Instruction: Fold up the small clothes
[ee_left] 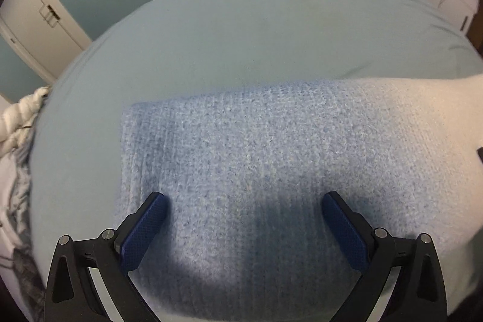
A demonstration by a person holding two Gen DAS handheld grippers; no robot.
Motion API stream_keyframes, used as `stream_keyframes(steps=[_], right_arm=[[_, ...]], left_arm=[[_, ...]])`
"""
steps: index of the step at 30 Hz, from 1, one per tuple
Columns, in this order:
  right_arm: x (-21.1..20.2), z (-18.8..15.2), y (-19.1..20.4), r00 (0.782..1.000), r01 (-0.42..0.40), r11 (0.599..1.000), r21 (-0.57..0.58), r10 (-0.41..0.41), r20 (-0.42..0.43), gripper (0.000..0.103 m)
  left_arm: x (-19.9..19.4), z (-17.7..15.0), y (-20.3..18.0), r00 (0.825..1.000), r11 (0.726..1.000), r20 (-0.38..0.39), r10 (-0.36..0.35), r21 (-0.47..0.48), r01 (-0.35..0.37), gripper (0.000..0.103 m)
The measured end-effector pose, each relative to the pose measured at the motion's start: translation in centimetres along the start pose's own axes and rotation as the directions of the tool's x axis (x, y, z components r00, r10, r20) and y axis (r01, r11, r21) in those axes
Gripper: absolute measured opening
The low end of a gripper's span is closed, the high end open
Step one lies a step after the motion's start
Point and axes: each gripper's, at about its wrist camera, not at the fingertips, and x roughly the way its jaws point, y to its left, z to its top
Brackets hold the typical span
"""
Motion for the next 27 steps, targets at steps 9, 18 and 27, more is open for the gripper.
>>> stream_keyframes(steps=[9,18,27], right_arm=[[-3.2,-0.3,3.1,0.995,-0.079,0.992,-0.097,0.084,0.048,0.094],[-2.7,0.5,-0.9,0.993,-0.121,0.993,-0.006,0.121,-0.002,0.102],[-6.0,-4.0,-10.2,0.965,-0.225,0.821,0.525,0.263,0.003,0.102]], left_arm=[[-3.5,-2.2,-7.0,0.983,0.983,0.022,-0.181,0.033,0.18,0.103],[-3.7,-2.2,-3.3,0.97,0.97,0.031,-0.239,-0.038,0.241,0.103],[-7.9,-3.1,0.2,0.97,0.972,0.109,-0.216,-0.069,0.224,0.103]])
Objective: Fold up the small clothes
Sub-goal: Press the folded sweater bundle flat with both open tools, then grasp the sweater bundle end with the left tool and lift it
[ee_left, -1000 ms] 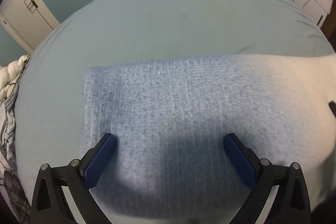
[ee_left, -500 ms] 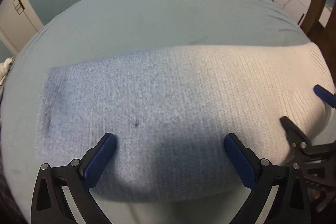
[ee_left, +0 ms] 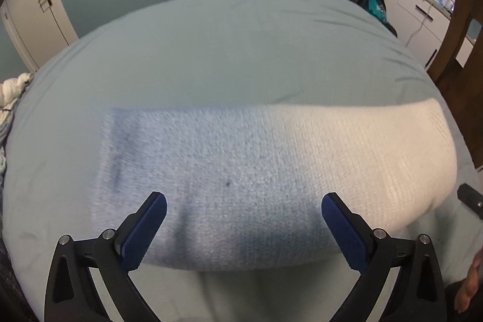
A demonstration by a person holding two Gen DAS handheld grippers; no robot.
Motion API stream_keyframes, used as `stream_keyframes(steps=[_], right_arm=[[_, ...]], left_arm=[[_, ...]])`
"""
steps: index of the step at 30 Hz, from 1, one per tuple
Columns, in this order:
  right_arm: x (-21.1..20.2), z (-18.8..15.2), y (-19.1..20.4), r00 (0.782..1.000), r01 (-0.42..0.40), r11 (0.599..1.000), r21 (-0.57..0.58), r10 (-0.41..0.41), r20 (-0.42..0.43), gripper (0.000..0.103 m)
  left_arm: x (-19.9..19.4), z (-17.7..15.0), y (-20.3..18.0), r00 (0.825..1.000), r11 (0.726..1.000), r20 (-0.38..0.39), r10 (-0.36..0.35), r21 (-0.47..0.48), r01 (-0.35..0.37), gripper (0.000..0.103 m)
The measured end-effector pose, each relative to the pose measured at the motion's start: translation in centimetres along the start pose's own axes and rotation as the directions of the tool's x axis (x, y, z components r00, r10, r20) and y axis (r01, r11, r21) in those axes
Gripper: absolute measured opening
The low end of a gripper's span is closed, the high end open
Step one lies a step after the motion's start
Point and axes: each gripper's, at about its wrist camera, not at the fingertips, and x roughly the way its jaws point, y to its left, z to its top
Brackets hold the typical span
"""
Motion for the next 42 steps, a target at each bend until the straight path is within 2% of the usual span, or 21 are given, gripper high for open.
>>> stream_keyframes(steps=[1,3,7,11,16,19,21,23,25,27,29,30,31,33,34,35,37,39,40,41,42], right_arm=[[0.3,-0.3,-1.9,0.999,-0.028,0.993,0.116,0.033,-0.041,0.102],[1.6,-0.4,-4.4,0.987,-0.096,0.957,0.275,0.127,-0.097,0.102],[4.3,-0.7,-6.5,0.961,-0.129,0.894,0.429,0.219,-0.169,0.102],[6.7,-1.5,-7.3,0.927,-0.204,0.808,0.552,0.341,-0.158,0.102],[8.2,-0.8,-6.7,0.923,-0.239,0.8,0.551,0.363,-0.126,0.102],[9.1,-0.9,-6.8,0.924,-0.247,0.773,0.584,0.37,-0.099,0.102],[9.3,-1.7,-7.2,0.923,-0.257,0.733,0.629,0.379,-0.064,0.102],[8.5,-1.9,-8.6,0.918,-0.273,0.663,0.697,0.395,-0.017,0.102],[8.6,-2.3,-8.9,0.916,-0.276,0.635,0.721,0.401,-0.003,0.102],[7.9,-2.4,-8.8,0.92,-0.273,0.643,0.715,0.392,-0.001,0.101],[6.2,-2.6,-8.6,0.944,-0.219,0.676,0.704,0.329,-0.023,0.1],[5.4,-2.6,-8.4,0.954,-0.199,0.689,0.697,0.298,-0.023,0.1],[3.6,-2.9,-8.3,0.967,-0.19,0.703,0.685,0.256,0.005,0.1],[1.4,-3.2,-8.2,0.974,-0.199,0.716,0.669,0.222,0.052,0.1],[-0.5,-3.2,-7.9,0.979,-0.199,0.741,0.642,0.178,0.099,0.1],[-1.5,-3.0,-7.7,0.981,-0.195,0.762,0.617,0.147,0.128,0.101],[-4.0,-2.3,-6.4,0.978,-0.157,0.835,0.527,0.058,0.199,0.102],[-4.8,-1.8,-4.4,0.975,-0.116,0.888,0.445,0.016,0.221,0.102],[-4.9,-1.8,-3.3,0.975,-0.108,0.908,0.404,0.017,0.221,0.102],[-4.4,-1.2,-1.0,0.976,-0.109,0.918,0.382,0.025,0.218,0.102],[-4.2,-1.4,0.1,0.977,-0.111,0.933,0.343,0.04,0.207,0.102]], left_arm=[[-0.5,-0.1,-0.3,1.0,1.0,0.009,0.0,0.003,0.0,0.103],[-1.4,0.3,-0.7,1.0,1.0,0.03,0.002,0.009,-0.002,0.103],[-2.6,0.8,-0.6,0.999,1.0,0.049,-0.007,0.002,0.007,0.103],[-2.6,1.7,-1.0,0.999,1.0,0.044,-0.021,-0.01,0.022,0.103],[-1.6,1.5,-0.6,0.999,0.999,0.022,-0.037,-0.031,0.038,0.103],[-1.3,1.5,-0.5,0.999,0.998,0.011,-0.043,-0.038,0.044,0.103],[-1.1,1.5,-0.5,0.999,0.999,0.002,-0.036,-0.033,0.036,0.103],[-0.8,1.5,-0.3,0.999,0.999,-0.01,-0.033,-0.031,0.033,0.103],[-0.6,1.4,0.0,0.999,0.999,-0.026,-0.031,-0.045,0.03,0.103],[0.0,1.2,1.0,0.998,0.995,-0.053,-0.014,-0.095,0.009,0.103],[1.2,0.7,3.3,0.993,0.976,-0.117,-0.002,-0.217,-0.024,0.103],[1.7,0.2,4.6,0.989,0.957,-0.149,-0.015,-0.289,-0.029,0.103],[2.4,-0.4,6.1,0.982,0.927,-0.184,-0.035,-0.374,-0.037,0.103],[3.7,-2.4,9.5,0.961,0.83,-0.261,-0.088,-0.553,-0.075,0.103],[4.2,-3.6,11.1,0.949,0.765,-0.289,-0.128,-0.637,-0.091,0.103],[4.7,-5.0,12.7,0.937,0.682,-0.298,-0.184,-0.725,-0.096,0.103],[5.4,-7.9,15.0,0.914,0.479,-0.237,-0.33,-0.876,-0.054,0.103],[6.0,-9.5,15.8,0.887,0.333,-0.18,-0.426,-0.943,-0.032,0.103],[6.1,-9.8,16.0,0.881,0.289,-0.158,-0.446,-0.957,-0.025,0.103],[6.1,-10.0,16.2,0.885,0.247,-0.126,-0.448,-0.969,-0.013,0.103],[5.9,-10.1,16.5,0.898,0.21,-0.091,-0.43,-0.978,0.002,0.103]])
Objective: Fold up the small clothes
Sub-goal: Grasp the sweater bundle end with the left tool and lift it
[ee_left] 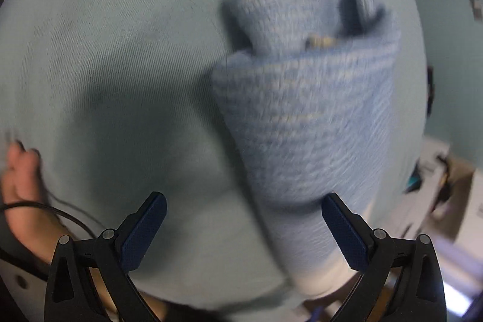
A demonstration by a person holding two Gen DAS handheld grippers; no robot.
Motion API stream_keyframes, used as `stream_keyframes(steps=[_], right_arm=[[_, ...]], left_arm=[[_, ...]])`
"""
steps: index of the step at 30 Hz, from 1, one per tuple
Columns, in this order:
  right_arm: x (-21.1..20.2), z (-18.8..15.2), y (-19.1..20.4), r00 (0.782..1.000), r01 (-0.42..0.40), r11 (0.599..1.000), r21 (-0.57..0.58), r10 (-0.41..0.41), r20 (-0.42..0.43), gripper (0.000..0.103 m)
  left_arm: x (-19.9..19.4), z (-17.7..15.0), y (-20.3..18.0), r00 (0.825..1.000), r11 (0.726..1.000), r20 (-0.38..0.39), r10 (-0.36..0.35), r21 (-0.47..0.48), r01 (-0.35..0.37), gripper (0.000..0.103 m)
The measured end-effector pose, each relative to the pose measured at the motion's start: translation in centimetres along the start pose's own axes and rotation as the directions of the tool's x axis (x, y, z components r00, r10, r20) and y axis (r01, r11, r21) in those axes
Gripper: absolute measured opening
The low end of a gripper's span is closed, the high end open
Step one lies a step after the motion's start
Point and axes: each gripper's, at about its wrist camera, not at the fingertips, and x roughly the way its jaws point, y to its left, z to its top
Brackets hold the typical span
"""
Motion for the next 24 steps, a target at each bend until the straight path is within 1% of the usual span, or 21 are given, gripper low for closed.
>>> stream_keyframes(steps=[1,2,3,4,5,6,7,9,10,12,14,15,16,17,18,19,21,22,23,24], right_arm=[[0.3,-0.5,0.7,1.0,-0.005,0.999,-0.037,0.004,-0.017,0.102],[0.5,-1.1,1.3,0.999,-0.011,0.997,-0.073,0.008,-0.037,0.102],[0.6,-2.4,1.5,0.998,-0.02,0.994,-0.109,0.014,-0.058,0.102],[1.0,-2.9,2.1,0.997,-0.027,0.99,-0.14,0.016,-0.078,0.102],[1.6,-3.2,2.9,0.996,-0.03,0.985,-0.168,0.014,-0.092,0.102],[2.5,-3.0,3.8,0.995,-0.03,0.981,-0.189,0.011,-0.099,0.102],[2.9,-3.3,4.4,0.994,-0.026,0.975,-0.222,0.002,-0.109,0.102],[3.5,-3.3,4.5,0.994,-0.02,0.968,-0.249,-0.008,-0.112,0.102],[4.5,-2.8,4.4,0.994,-0.013,0.965,-0.263,-0.016,-0.108,0.102],[5.1,-2.6,4.8,0.996,0.033,0.947,-0.318,-0.06,-0.073,0.102],[6.1,-2.5,5.3,0.99,0.125,0.91,-0.395,-0.142,-0.013,0.102],[6.5,-2.6,5.7,0.981,0.184,0.88,-0.437,-0.195,0.021,0.102],[6.7,-2.3,5.6,0.974,0.213,0.863,-0.458,-0.223,0.032,0.102],[7.1,-2.3,5.6,0.967,0.237,0.846,-0.478,-0.252,0.033,0.102],[7.3,-2.6,5.6,0.965,0.24,0.841,-0.486,-0.26,0.027,0.102],[7.5,-2.9,5.5,0.963,0.247,0.831,-0.499,-0.266,0.032,0.102],[7.5,-3.3,5.0,0.959,0.263,0.805,-0.532,-0.278,0.053,0.102],[7.6,-3.7,5.4,0.957,0.265,0.784,-0.562,-0.284,0.056,0.102],[7.6,-4.2,5.6,0.956,0.264,0.77,-0.581,-0.287,0.055,0.102],[7.3,-4.3,5.2,0.955,0.267,0.761,-0.591,-0.29,0.058,0.102]], left_arm=[[-0.3,0.2,0.0,0.999,0.999,0.042,-0.031,-0.023,0.032,0.103],[-0.7,0.4,0.0,0.994,0.997,0.099,-0.055,-0.039,0.059,0.103],[-1.0,0.7,-0.2,0.986,0.996,0.153,-0.065,-0.044,0.073,0.103],[-0.9,1.1,-0.4,0.978,0.996,0.196,-0.067,-0.038,0.076,0.103],[-0.7,1.3,-0.6,0.975,0.997,0.212,-0.064,-0.03,0.072,0.103],[-0.2,1.5,-0.8,0.975,0.997,0.213,-0.067,-0.021,0.073,0.103],[0.5,1.8,-0.9,0.976,0.996,0.202,-0.085,-0.018,0.091,0.103],[1.5,2.1,-1.1,0.977,0.992,0.177,-0.115,-0.032,0.123,0.103],[2.0,2.4,-1.4,0.979,0.99,0.158,-0.132,-0.035,0.139,0.103],[2.9,2.7,-2.0,0.982,0.988,0.115,-0.15,-0.022,0.153,0.102],[3.0,3.4,-2.8,0.982,0.988,0.106,-0.155,-0.007,0.156,0.095],[3.0,3.6,-3.0,0.984,0.989,0.103,-0.146,-0.002,0.147,0.093],[3.0,3.7,-3.1,0.985,0.99,0.1,-0.142,-0.003,0.143,0.091],[2.7,3.9,-3.3,0.985,0.99,0.101,-0.141,-0.005,0.142,0.087],[2.5,3.8,-3.3,0.985,0.99,0.106,-0.138,0.0,0.139,0.082],[2.3,3.7,-3.6,0.985,0.991,0.114,-0.132,0.011,0.132,0.079],[1.6,3.3,-4.7,0.984,0.993,0.134,-0.115,0.054,0.109,0.063],[1.2,2.9,-5.2,0.983,0.992,0.145,-0.113,0.072,0.103,0.059],[1.0,2.5,-5.5,0.982,0.991,0.153,-0.114,0.089,0.101,0.05],[0.5,2.2,-6.0,0.98,0.988,0.159,-0.116,0.116,0.098,0.046]])
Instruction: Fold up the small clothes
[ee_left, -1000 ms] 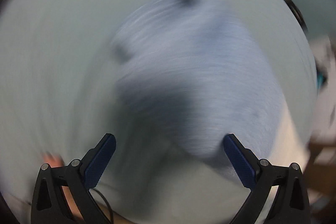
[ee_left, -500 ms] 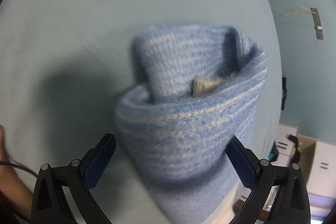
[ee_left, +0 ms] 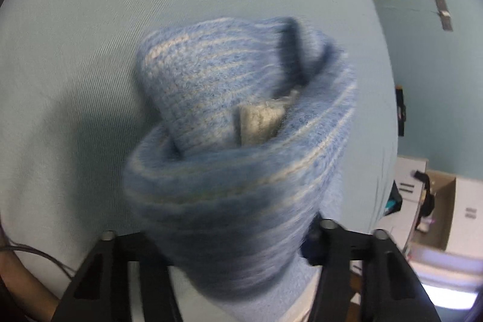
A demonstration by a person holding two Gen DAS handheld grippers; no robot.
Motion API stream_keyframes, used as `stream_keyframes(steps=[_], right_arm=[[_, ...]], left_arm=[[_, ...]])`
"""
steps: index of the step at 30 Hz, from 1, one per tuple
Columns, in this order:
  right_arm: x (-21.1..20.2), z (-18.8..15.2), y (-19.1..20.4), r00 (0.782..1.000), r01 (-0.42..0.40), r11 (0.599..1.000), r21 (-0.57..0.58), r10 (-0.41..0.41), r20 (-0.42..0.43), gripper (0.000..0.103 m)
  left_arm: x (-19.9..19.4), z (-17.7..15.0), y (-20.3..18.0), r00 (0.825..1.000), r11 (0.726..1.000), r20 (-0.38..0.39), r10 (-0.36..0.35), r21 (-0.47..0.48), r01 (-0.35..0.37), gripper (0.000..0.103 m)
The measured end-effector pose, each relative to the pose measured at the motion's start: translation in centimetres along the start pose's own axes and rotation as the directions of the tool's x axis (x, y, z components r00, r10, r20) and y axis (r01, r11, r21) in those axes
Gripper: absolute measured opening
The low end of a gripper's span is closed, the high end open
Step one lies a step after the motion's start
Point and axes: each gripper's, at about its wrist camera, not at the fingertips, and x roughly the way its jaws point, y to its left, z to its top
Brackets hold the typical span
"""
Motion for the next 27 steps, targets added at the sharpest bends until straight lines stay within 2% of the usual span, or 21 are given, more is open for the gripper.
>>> stream_keyframes(steps=[4,11,12,15,17,19,21,22,25,27], right_arm=[[-0.3,-0.5,0.0,0.999,0.033,0.999,-0.034,-0.033,0.023,0.102],[-0.9,-0.6,-0.4,0.999,0.017,1.0,-0.02,-0.016,0.047,0.102],[-0.8,-0.5,-0.3,0.999,0.009,1.0,-0.02,-0.008,0.046,0.102],[-1.3,-1.1,1.4,0.997,-0.065,0.996,-0.053,0.067,0.04,0.102],[-0.8,-2.2,4.0,0.995,-0.104,0.984,-0.142,0.103,-0.019,0.102],[-0.2,-3.6,6.7,0.997,-0.073,0.964,-0.254,0.07,-0.022,0.102],[0.1,-4.4,8.2,0.999,-0.026,0.946,-0.323,0.03,0.01,0.102],[0.5,-4.3,8.2,1.0,-0.029,0.947,-0.321,0.031,0.001,0.102],[0.9,-3.4,7.0,0.997,-0.078,0.957,-0.279,0.068,-0.043,0.102],[0.4,-2.2,5.8,0.988,-0.135,0.958,-0.253,0.109,-0.111,0.102]], left_arm=[[-1.7,-0.2,-1.2,0.999,0.998,0.014,-0.038,0.052,0.037,0.042],[-7.8,-0.6,-0.4,0.997,0.986,0.0,-0.071,0.148,0.07,0.041],[-8.9,-0.6,-0.4,0.998,0.983,0.012,-0.067,0.174,0.064,0.041],[-12.2,-0.9,-0.4,0.992,0.962,0.112,-0.057,0.272,0.024,0.041],[-13.6,-1.1,-0.4,0.982,0.945,0.178,-0.061,0.326,-0.001,0.041],[-14.2,-1.3,-0.8,0.974,0.928,0.215,-0.064,0.373,-0.022,0.041],[-14.2,-2.3,-1.9,0.967,0.901,0.245,-0.067,0.431,-0.047,0.041],[-14.3,-2.9,-2.5,0.961,0.884,0.267,-0.072,0.464,-0.062,0.041],[-15.6,-5.9,-4.5,0.93,0.788,0.343,-0.13,0.605,-0.112,0.041],[-15.6,-7.4,-7.2,0.913,0.736,0.372,-0.166,0.664,-0.136,0.041]])
